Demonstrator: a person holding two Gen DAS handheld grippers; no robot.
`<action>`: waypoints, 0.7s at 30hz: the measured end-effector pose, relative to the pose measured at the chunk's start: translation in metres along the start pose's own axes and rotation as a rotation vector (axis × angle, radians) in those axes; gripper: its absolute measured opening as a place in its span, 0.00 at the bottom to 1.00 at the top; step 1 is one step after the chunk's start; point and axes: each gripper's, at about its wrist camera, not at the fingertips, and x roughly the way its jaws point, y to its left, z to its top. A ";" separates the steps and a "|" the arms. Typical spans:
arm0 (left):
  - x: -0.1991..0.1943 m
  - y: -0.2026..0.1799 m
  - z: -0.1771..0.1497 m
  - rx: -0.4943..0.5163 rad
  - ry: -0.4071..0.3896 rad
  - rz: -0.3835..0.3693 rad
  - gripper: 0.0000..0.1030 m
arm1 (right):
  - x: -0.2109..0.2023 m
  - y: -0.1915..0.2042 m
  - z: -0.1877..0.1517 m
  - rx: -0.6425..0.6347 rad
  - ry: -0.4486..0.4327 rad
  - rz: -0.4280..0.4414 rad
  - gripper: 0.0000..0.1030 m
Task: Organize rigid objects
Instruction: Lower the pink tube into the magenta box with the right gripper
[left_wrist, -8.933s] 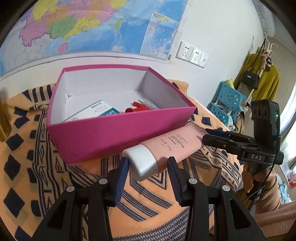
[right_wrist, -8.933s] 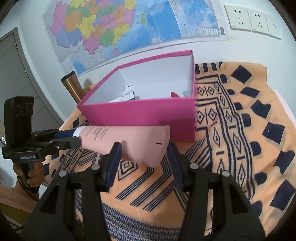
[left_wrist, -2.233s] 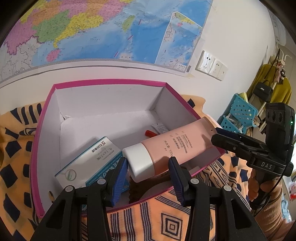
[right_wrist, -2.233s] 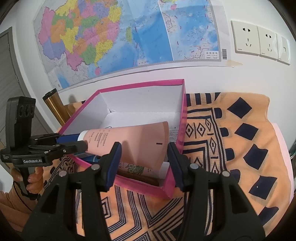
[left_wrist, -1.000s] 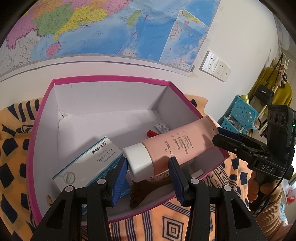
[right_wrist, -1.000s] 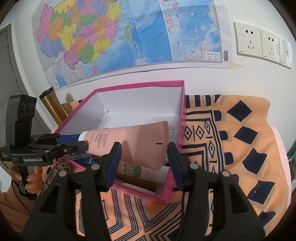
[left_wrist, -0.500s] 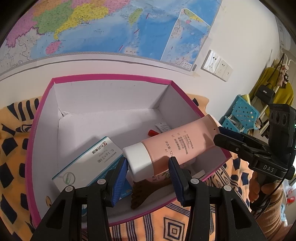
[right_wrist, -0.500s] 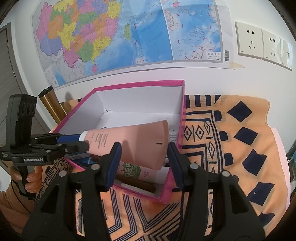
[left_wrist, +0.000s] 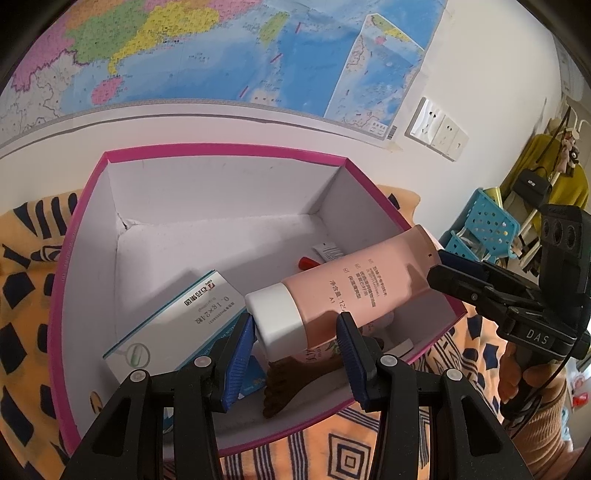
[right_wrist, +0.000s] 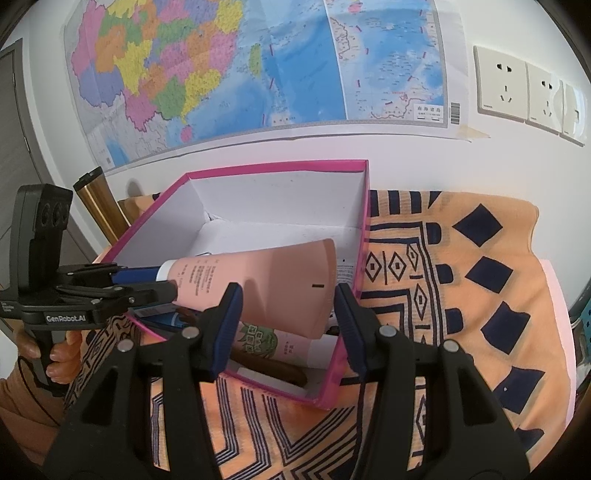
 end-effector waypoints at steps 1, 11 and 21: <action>0.000 0.000 0.000 0.000 0.000 0.001 0.44 | 0.000 0.000 0.000 -0.001 0.001 -0.001 0.52; 0.002 0.001 0.002 -0.006 0.007 0.002 0.44 | 0.002 -0.001 0.002 -0.011 0.006 -0.007 0.53; 0.005 0.004 0.002 -0.018 0.018 0.003 0.44 | 0.006 -0.001 0.004 -0.025 0.016 -0.013 0.53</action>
